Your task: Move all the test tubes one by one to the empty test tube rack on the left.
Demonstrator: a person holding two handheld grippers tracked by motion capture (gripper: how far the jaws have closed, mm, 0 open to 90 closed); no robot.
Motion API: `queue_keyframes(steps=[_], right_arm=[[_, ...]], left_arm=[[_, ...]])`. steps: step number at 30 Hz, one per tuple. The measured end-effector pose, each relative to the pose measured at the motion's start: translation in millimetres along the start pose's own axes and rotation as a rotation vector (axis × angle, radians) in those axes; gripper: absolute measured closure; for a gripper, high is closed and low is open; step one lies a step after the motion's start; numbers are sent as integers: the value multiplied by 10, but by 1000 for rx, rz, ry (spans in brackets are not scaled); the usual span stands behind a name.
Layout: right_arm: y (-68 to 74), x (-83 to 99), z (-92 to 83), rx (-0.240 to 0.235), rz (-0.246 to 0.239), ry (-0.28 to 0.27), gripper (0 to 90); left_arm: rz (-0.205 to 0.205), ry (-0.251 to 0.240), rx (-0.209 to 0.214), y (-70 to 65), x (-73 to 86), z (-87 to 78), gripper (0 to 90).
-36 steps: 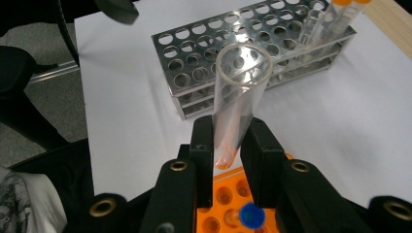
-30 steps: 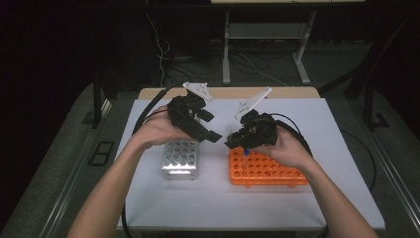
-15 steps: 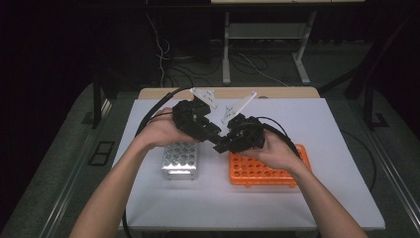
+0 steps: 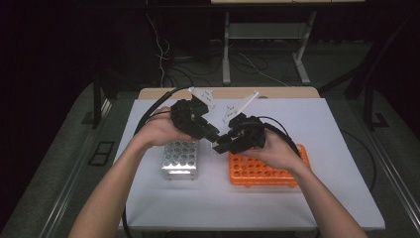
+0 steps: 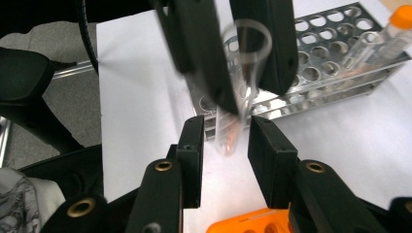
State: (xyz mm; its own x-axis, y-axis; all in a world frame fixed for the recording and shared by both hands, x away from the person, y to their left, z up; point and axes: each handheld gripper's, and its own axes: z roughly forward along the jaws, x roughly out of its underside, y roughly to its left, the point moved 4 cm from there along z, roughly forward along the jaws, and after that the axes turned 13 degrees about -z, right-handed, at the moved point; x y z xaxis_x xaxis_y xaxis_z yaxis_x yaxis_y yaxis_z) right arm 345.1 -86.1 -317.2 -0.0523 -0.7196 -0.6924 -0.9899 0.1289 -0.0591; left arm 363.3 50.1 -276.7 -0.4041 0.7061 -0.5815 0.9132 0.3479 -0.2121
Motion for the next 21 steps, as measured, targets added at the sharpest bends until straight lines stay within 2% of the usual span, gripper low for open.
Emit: queue_keyframes(steps=[7,16,19,21], right_arm=[[-49,100,-200,37,44,-31,547],[-93,252,-417,108,91,-55,327],[-91,310,-480,133,109,-57,230],[-90,353,-516,146,125,-50,128]], left_arm=[[-45,-30,-39,144,49,-124,743],[-89,-59,-96,323,71,-247,743],[-100,-61,-119,382,71,-281,743],[-108,-58,-136,437,70,-285,743]])
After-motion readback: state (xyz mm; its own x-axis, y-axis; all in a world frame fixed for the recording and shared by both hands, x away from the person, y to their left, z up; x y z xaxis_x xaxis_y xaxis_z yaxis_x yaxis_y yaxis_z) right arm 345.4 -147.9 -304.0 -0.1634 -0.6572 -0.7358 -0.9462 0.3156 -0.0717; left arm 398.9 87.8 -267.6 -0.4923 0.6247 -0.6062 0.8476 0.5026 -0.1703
